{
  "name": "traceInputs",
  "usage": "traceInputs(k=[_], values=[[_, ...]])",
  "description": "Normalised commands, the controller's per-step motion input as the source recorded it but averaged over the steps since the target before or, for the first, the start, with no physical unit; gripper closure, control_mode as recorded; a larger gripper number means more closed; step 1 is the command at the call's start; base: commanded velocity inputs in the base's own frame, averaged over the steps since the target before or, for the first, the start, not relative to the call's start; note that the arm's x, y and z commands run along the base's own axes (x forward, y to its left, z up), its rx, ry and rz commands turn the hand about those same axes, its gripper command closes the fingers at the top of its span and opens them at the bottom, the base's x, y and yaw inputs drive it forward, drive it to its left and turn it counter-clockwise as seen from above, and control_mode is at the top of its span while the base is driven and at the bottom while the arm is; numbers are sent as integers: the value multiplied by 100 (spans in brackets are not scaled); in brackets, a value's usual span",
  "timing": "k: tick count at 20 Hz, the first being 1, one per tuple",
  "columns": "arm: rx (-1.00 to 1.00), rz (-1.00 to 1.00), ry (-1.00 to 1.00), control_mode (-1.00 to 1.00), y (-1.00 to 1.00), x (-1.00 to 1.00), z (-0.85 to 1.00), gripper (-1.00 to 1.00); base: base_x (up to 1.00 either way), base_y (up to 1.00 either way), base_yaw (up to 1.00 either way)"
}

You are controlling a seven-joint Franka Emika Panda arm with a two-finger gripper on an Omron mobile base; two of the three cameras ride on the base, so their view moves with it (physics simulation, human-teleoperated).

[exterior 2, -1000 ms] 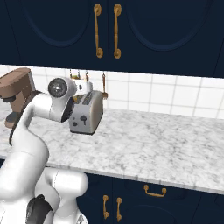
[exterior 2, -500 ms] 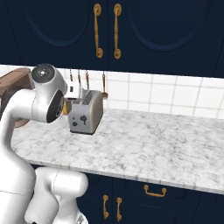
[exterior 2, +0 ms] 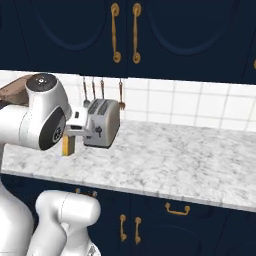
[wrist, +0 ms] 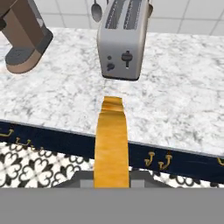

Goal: Start the toaster. Once the lever pops up, take the bread to the plate on the dining counter.

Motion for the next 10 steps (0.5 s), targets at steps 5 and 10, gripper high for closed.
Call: traceInputs(k=[5, 10], values=[[0, 0, 0, 100, 0, 0, 0, 100, -78, 0, 9], [0, 0, 0, 100, 0, 0, 0, 100, -35, 0, 60]])
